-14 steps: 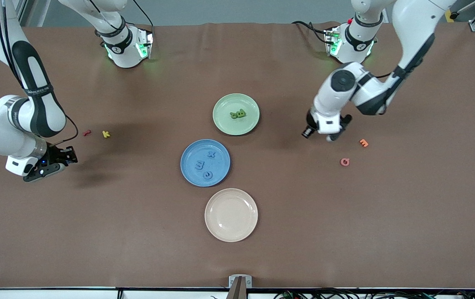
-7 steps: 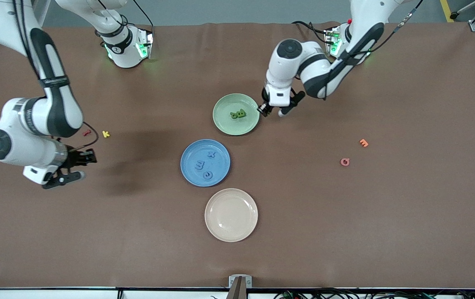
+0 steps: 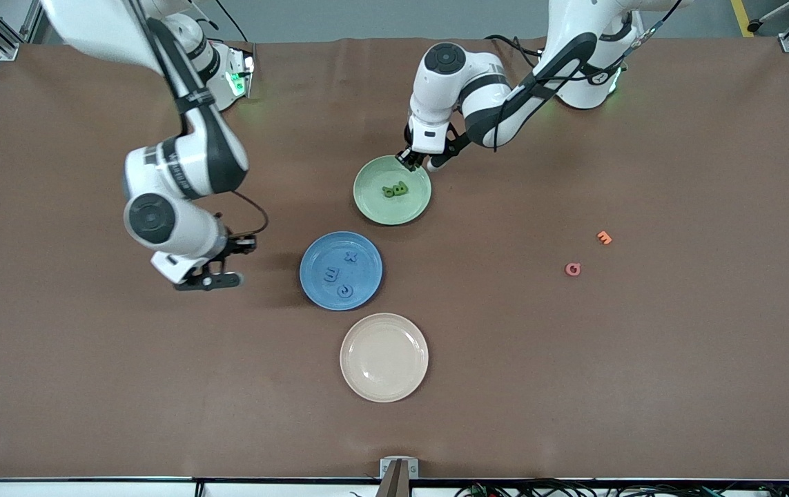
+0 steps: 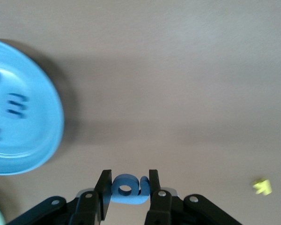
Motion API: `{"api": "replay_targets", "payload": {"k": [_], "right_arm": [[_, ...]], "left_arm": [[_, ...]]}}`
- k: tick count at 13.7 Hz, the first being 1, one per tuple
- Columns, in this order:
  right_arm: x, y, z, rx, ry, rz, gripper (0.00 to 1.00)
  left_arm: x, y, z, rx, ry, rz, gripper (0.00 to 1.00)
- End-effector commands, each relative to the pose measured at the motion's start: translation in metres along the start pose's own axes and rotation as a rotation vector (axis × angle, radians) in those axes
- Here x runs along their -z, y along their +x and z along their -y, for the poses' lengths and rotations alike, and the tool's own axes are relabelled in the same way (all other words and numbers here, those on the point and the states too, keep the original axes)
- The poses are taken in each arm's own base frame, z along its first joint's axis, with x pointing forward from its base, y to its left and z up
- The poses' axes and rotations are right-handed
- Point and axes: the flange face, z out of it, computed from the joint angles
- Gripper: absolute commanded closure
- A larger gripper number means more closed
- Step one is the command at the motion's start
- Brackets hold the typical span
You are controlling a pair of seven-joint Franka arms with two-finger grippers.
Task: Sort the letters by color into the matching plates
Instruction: 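Place the u on the green plate while the right gripper places the a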
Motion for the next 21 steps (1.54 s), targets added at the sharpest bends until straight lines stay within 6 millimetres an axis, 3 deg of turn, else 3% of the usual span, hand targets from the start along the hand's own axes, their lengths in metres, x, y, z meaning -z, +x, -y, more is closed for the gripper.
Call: {"api": "replay_targets", "payload": {"k": [1,5,8,16,19,20,21], "right_arm": [[0.006,-0.012,0.049,-0.101,0.051,-0.026,0.83],[-0.032,-0.011,0.104,-0.191,0.127,-0.094,0.84],[-0.057,-0.008,0.137,-0.226,0.137,-0.118,0.84],[-0.091,-0.002,0.144,-0.226,0.123,-0.121,0.82],[-0.094,-0.002,0.145,-0.226,0.122,-0.122,0.8],[-0.094,-0.002,0.145,-0.225,0.121,-0.12,0.68],[-0.095,-0.003,0.144,-0.227,0.119,-0.117,0.37]], "left_arm": [[-0.023,-0.007,-0.027,0.065,0.016,-0.021,1.0],[-0.053,-0.016,-0.036,0.095,0.024,-0.083,1.0],[-0.052,-0.016,-0.036,0.111,0.024,-0.086,1.0],[-0.044,-0.01,-0.042,0.129,0.006,-0.09,0.99],[-0.041,-0.01,-0.045,0.135,0.0,-0.087,0.99],[-0.041,-0.009,-0.046,0.137,-0.002,-0.087,0.99],[-0.041,-0.009,-0.047,0.137,-0.002,-0.086,0.98]]}}
